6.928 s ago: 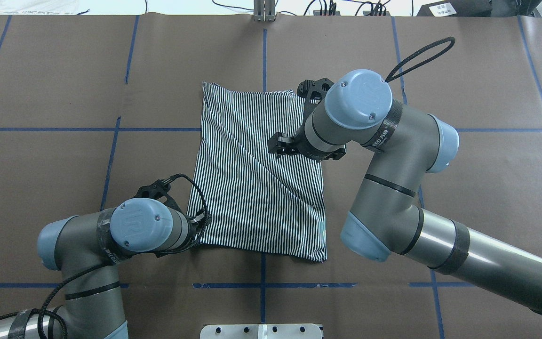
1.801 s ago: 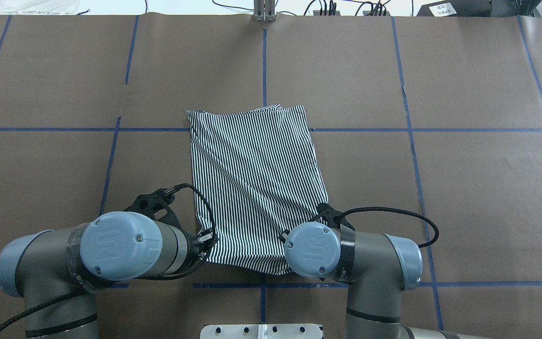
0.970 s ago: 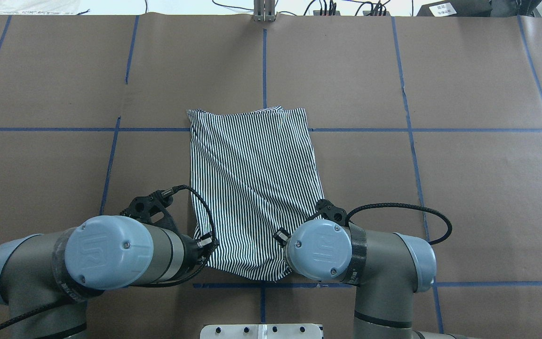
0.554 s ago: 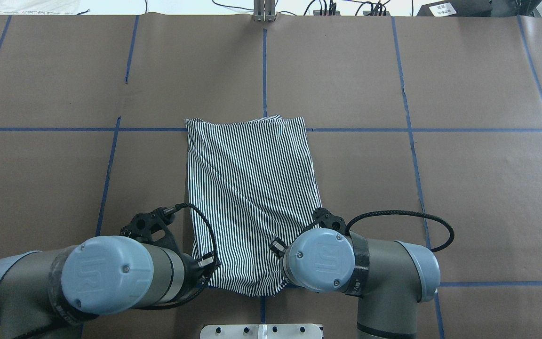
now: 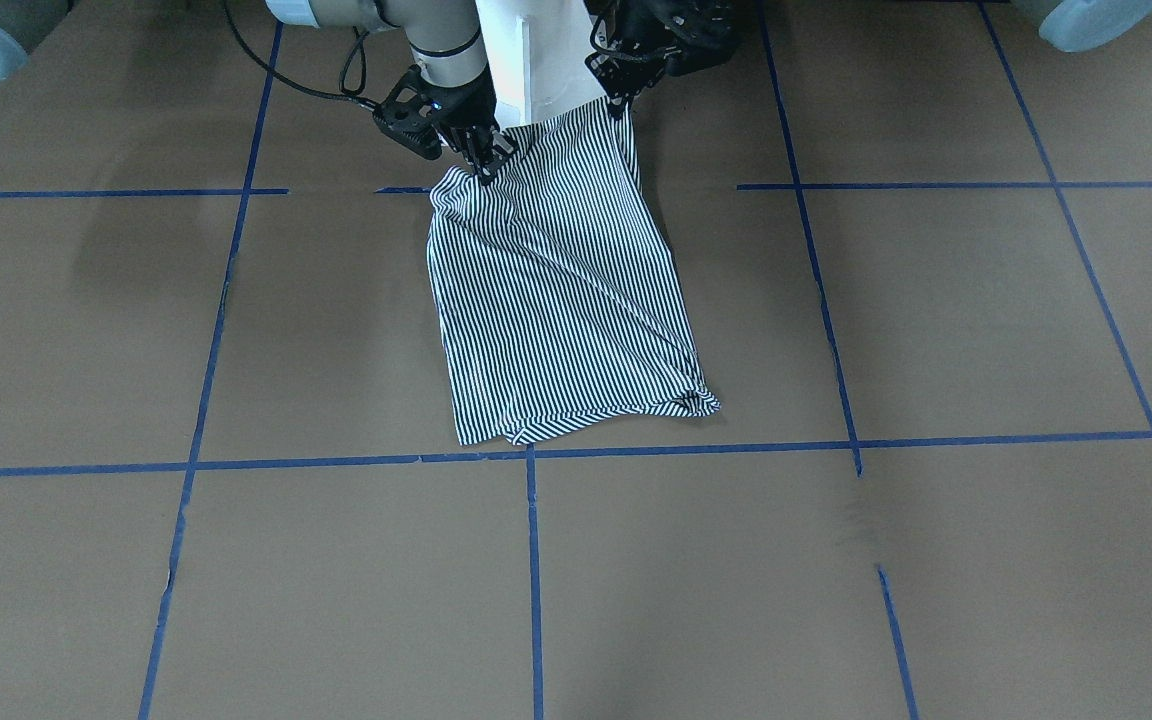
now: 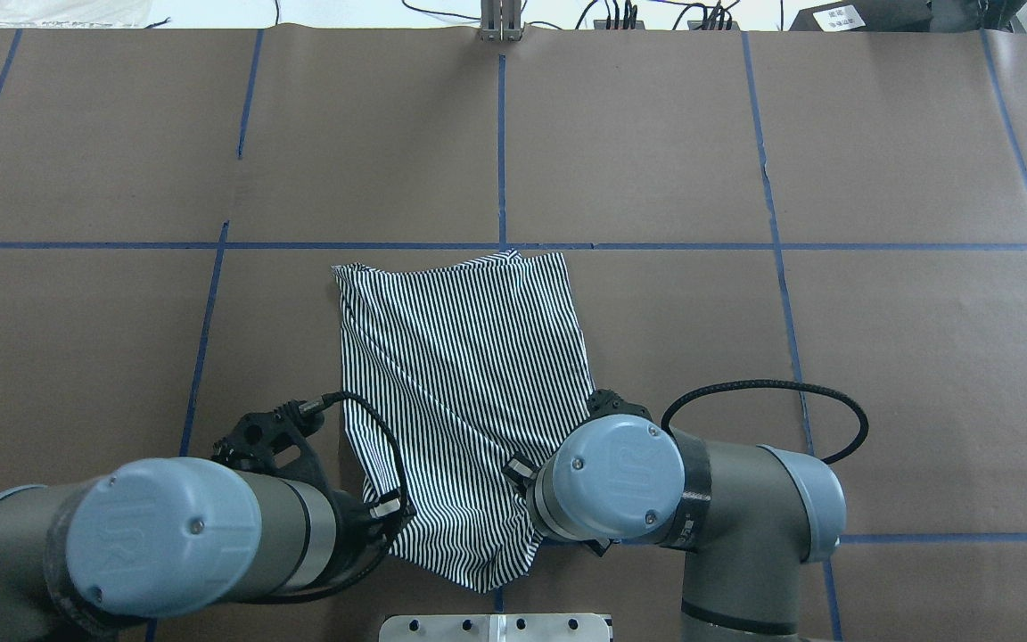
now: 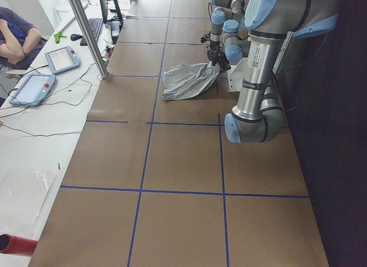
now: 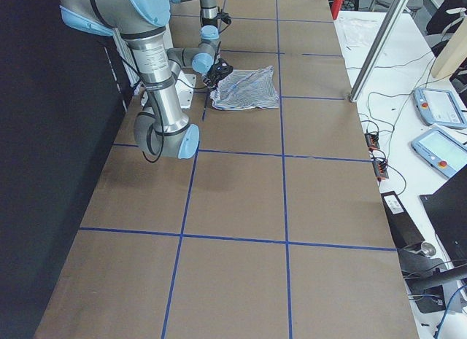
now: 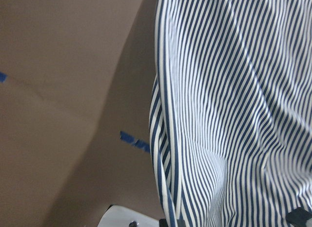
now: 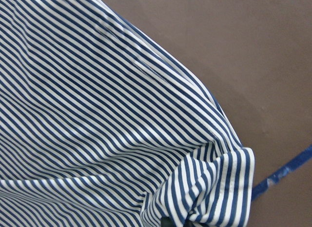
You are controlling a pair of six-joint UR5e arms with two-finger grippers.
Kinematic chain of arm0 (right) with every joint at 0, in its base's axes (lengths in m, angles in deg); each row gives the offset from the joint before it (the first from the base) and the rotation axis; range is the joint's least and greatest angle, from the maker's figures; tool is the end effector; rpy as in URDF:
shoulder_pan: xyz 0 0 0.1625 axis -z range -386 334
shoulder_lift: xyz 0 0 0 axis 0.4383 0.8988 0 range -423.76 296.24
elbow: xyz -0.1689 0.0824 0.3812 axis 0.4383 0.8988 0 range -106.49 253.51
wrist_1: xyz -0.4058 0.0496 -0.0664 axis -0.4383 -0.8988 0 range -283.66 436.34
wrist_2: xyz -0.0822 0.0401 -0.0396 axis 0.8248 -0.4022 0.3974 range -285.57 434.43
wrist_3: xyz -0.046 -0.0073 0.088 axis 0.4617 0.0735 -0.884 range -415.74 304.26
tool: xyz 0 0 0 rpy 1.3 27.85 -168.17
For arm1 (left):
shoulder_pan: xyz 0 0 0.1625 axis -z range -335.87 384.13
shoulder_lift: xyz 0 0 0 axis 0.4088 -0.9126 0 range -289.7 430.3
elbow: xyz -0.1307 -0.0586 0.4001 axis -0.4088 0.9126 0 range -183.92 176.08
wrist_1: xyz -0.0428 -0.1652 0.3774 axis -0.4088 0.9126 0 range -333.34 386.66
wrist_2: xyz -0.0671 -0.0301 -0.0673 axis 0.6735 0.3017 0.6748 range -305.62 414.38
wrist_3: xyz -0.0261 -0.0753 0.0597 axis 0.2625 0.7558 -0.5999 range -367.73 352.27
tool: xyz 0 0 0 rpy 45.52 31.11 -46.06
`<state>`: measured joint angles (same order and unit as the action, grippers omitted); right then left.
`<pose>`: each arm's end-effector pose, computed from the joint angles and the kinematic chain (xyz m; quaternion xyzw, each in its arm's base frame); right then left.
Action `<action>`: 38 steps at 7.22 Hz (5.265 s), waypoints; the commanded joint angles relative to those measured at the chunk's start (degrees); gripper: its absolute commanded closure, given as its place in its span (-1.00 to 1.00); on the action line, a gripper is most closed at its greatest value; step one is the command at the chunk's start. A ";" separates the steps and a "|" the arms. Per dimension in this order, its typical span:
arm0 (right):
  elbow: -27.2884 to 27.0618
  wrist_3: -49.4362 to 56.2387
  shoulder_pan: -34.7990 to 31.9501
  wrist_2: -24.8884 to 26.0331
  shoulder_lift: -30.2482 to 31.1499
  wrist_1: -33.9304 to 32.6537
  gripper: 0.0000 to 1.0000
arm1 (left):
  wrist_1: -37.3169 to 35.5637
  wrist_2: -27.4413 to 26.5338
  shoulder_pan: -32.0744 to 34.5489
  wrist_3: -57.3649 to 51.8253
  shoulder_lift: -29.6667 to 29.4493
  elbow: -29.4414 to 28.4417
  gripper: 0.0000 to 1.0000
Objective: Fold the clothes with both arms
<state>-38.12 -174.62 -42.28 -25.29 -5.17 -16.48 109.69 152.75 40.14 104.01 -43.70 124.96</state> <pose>-0.5399 -0.2790 0.1980 -0.1226 -0.4119 0.3132 0.8469 0.4373 -0.2491 0.1743 -0.0878 0.4637 -0.2526 0.8447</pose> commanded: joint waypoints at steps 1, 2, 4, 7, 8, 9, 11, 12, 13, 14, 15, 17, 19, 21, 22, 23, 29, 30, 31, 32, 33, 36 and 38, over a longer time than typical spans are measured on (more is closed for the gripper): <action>2.62 10.53 -7.85 -0.39 -4.07 0.18 1.00 | 0.38 1.82 8.83 -0.64 -2.35 -1.78 1.00; 7.17 14.25 -9.89 -0.39 -7.32 0.70 1.00 | 1.43 1.65 10.25 -0.47 -3.50 -4.93 1.00; 20.44 17.53 -12.98 -0.39 -12.53 11.55 1.00 | 10.11 1.56 13.24 0.14 -3.86 -12.65 1.00; 30.40 19.20 -14.56 -0.30 -17.36 13.45 1.00 | 14.09 1.47 15.19 0.32 -3.77 -17.26 1.00; 31.47 19.55 -15.27 -0.30 -17.54 13.54 1.00 | 15.31 1.47 16.93 0.32 -4.21 -19.87 1.00; 35.57 20.60 -16.75 0.05 -19.11 15.89 1.00 | 21.85 1.38 20.08 0.23 -6.65 -28.60 0.79; 53.46 26.62 -21.14 0.14 -26.30 29.12 -0.99 | 35.14 1.21 26.16 -6.65 -12.45 -48.21 -0.99; 54.06 29.72 -22.21 0.14 -26.59 29.27 -1.00 | 35.36 1.47 28.53 -10.97 -12.39 -48.55 -1.00; 54.15 30.62 -23.09 -0.12 -26.60 29.18 -1.00 | 35.45 1.64 28.99 -11.37 -11.95 -48.55 -1.00; 54.07 30.98 -24.05 -0.91 -26.34 29.10 -1.00 | 35.45 1.82 29.08 -11.72 -11.86 -48.38 -1.00; 53.72 33.24 -25.02 -3.01 -26.07 28.66 -1.00 | 35.36 2.26 29.08 -11.81 -11.86 -47.68 -1.00; 49.96 37.20 -25.03 -5.22 -26.07 20.72 -1.00 | 34.84 7.87 29.08 -13.30 -11.16 -44.44 -1.00; 48.09 37.05 -22.32 -9.34 -26.77 13.92 -1.00 | 34.31 9.10 30.82 -13.39 -9.93 -42.67 -1.00; 48.44 37.40 -18.80 -8.92 -27.74 8.72 -1.00 | 34.14 12.45 33.64 -16.09 -8.00 -40.83 -1.00; 48.61 37.75 -18.35 -8.48 -27.57 7.05 -1.00 | 33.52 12.45 34.08 -17.16 -7.82 -40.56 -1.00; 48.88 39.66 -18.35 -7.08 -27.30 6.25 -1.00 | 33.52 12.54 34.17 -17.17 -7.82 -40.55 -1.00; 50.55 60.91 -27.99 -2.76 -24.32 3.08 -1.00 | 33.17 12.63 34.09 -17.17 -7.73 -39.67 -1.00; 50.55 64.52 -30.45 -3.02 -24.23 3.08 -1.00 | 33.08 12.63 34.17 -17.17 -7.73 -39.67 -1.00; 50.46 67.17 -32.39 -3.38 -23.96 3.34 -1.00 | 33.08 12.63 35.13 -17.34 -7.73 -39.67 -1.00; 48.98 70.76 -35.02 -6.34 -22.05 3.43 -1.00 | 33.08 13.67 36.71 -20.22 -7.47 -39.67 -1.00; 44.62 75.23 -38.96 -11.85 -17.85 3.34 -1.00 | 33.08 16.12 39.68 -25.47 -5.64 -39.24 -1.00; 29.67 95.94 -53.01 -21.55 1.37 2.99 -1.00 | 27.24 22.10 52.14 -56.16 3.68 -34.06 -1.00; 26.21 112.28 -62.68 -29.09 13.95 3.08 -1.00 | 12.58 22.83 62.51 -86.54 7.02 -31.25 -1.00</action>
<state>-9.73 -72.91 -98.58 -49.58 1.01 -13.45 130.58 174.99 96.37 35.66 -38.77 92.11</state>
